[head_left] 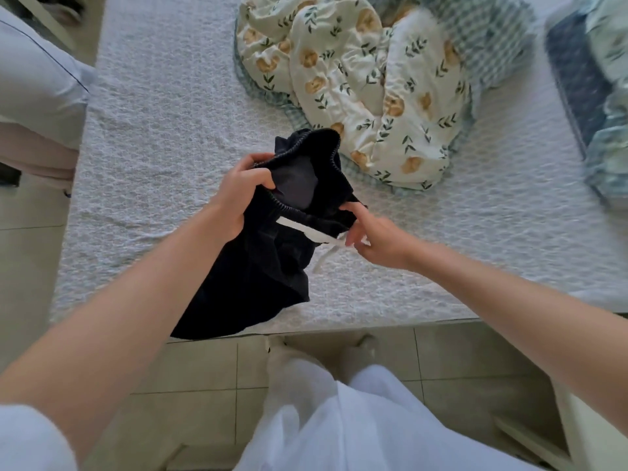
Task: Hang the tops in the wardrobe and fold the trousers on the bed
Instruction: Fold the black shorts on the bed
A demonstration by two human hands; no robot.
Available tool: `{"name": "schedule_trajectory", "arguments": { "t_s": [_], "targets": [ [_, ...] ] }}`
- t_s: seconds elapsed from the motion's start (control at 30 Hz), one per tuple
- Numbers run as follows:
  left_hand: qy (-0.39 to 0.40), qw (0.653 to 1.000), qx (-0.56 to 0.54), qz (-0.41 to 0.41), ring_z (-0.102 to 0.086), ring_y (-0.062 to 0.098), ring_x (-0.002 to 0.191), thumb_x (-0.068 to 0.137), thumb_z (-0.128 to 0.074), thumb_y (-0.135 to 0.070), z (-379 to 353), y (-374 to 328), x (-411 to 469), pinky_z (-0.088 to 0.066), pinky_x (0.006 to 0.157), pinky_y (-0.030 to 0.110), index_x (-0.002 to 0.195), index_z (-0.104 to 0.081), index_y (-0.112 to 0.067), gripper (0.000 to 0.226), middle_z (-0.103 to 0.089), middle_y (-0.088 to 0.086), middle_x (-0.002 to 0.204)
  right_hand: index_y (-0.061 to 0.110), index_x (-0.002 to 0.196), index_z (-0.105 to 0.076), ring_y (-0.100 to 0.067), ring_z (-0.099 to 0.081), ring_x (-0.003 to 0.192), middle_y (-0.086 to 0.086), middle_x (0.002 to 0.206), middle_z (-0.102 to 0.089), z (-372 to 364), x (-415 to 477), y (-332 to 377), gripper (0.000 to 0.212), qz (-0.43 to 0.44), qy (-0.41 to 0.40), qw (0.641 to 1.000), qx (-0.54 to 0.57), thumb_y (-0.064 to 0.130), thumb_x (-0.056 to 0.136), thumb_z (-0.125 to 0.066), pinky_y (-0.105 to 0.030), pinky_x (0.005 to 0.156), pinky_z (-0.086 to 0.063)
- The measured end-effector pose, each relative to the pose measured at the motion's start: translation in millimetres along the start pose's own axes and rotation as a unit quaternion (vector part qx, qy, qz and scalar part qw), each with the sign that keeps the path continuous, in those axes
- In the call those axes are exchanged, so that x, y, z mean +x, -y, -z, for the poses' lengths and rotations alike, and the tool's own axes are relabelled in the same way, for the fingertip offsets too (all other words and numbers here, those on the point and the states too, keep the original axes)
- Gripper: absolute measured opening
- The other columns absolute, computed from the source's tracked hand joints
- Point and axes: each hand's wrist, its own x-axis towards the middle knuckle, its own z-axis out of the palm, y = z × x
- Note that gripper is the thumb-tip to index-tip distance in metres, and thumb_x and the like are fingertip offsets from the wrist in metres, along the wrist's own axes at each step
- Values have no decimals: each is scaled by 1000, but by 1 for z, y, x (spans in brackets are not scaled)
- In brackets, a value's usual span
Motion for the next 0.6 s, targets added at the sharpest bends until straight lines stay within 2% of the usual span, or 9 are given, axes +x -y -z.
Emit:
{"name": "schedule_trajectory", "arguments": {
  "t_s": [0.07,0.13,0.2,0.3,0.37,0.43,0.6],
  "targets": [
    [0,1000,12,-13,-63,19,77,71,-51,-3,-23,-10,-10,-52,60,28,110,-65,-23,46,-64,4,95,31,147,-17,-13,-59,97,3,107,-62,9,-23,-12,75,-2,-1,1000,-5,-4,90,-49,-30,87,-51],
    [13,999,26,-28,-63,19,77,75,-49,0,-47,-21,-19,-51,60,28,107,-65,-22,41,-64,4,92,31,147,-23,-13,-54,98,0,117,-53,19,-41,-25,72,-13,-38,999,-29,-7,90,-46,-30,84,-50],
    [39,998,36,-41,-62,18,74,80,-46,4,-70,-32,-27,-50,59,26,105,-64,-20,39,-63,3,88,31,146,-27,-18,-51,103,-3,125,-44,30,-56,-39,68,-30,-80,993,-81,-2,91,-49,-36,85,-51],
    [75,995,45,-51,-62,19,75,81,-45,3,-102,-48,-34,-50,62,26,105,-65,-21,39,-63,4,89,34,147,-29,-22,-45,119,0,138,-37,40,-80,-61,72,-33,-90,988,-124,3,89,-57,-39,93,-49],
    [93,993,43,-53,-62,20,76,79,-47,1,-121,-54,-36,-50,63,27,101,-67,-22,38,-64,4,88,32,149,-30,-21,-37,132,4,149,-33,42,-99,-71,73,-36,-91,988,-121,3,88,-59,-38,105,-42],
    [114,991,38,-51,-63,20,76,79,-48,-1,-140,-59,-38,-51,64,28,99,-68,-23,36,-65,3,87,32,151,-27,-19,-30,137,9,154,-29,40,-120,-80,73,-64,-91,986,-125,7,90,-60,-34,112,-33],
    [183,982,29,-42,-66,17,77,89,-50,-3,-189,-71,-43,-54,67,28,101,-66,-21,27,-67,3,87,31,151,-25,-20,-33,136,8,152,-33,26,-163,-93,75,-107,-123,985,-49,10,89,-62,-34,111,-31]
  ]
}}
